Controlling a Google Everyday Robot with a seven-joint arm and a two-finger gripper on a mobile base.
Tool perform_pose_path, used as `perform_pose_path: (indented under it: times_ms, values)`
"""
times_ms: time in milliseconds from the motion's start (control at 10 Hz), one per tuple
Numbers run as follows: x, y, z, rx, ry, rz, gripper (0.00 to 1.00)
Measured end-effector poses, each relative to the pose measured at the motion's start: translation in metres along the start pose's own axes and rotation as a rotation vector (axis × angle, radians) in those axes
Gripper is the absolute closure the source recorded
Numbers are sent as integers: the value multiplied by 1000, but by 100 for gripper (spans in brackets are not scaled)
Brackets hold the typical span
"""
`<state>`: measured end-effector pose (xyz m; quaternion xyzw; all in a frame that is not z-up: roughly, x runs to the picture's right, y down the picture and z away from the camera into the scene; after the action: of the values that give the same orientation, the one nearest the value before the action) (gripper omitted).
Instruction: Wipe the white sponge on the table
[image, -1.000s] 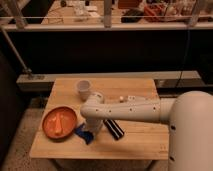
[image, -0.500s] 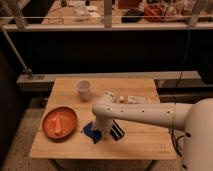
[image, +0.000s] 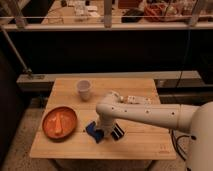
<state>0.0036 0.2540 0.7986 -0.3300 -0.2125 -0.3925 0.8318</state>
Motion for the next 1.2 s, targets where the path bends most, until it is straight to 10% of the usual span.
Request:
perform_pose_path:
  times_ms: [1200]
  values:
    - [-8,0,-2,-1,-27,75,93]
